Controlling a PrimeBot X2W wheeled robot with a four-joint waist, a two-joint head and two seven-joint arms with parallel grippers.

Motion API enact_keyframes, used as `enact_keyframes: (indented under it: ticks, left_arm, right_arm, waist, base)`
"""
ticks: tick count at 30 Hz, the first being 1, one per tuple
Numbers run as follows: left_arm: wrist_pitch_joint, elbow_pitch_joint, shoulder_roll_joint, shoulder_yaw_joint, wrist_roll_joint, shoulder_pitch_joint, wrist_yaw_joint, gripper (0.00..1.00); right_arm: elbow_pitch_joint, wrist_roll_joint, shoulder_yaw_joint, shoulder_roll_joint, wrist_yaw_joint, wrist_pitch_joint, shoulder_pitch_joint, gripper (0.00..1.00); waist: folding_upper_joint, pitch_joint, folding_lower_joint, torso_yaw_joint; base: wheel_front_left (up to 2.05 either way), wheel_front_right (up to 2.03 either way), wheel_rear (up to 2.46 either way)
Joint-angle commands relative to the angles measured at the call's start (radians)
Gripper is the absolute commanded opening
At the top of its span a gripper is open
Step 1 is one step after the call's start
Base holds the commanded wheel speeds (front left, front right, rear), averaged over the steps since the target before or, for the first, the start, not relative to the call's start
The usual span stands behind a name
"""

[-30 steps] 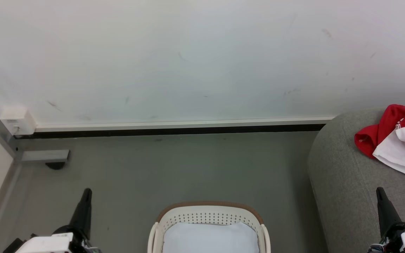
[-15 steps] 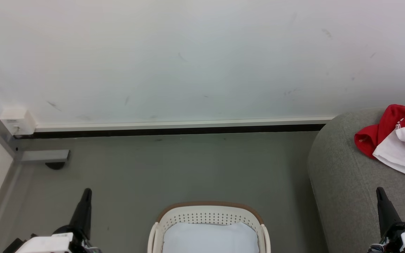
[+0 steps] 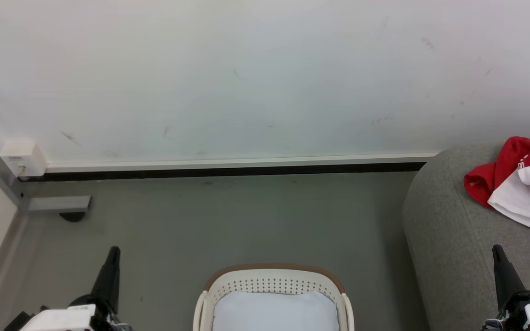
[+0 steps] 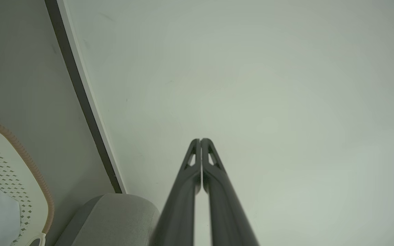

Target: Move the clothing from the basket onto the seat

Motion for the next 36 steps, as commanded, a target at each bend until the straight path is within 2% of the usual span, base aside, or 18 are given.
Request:
enact_keyframes:
  ticks: [1,36]
  left_arm:
    - [0.003,-0.003,0.001,0.003,-0.014,-0.008,-0.002,0.0]
    - [0.003,-0.003,0.001,0.003,-0.014,-0.008,-0.002,0.0]
  right_arm:
    - [-0.005,0.002,-0.003,-0.007,-0.002,0.003,-0.012,0.0]
    - [-0.005,0.002,-0.003,-0.007,-0.002,0.003,-0.012,0.0]
  waist:
    - [0.0,0.0,0.0,0.0]
    - [0.0,0.0,0.0,0.0]
  base:
    - [0.0,0.0,0.0]
    - [0.0,0.0,0.0]
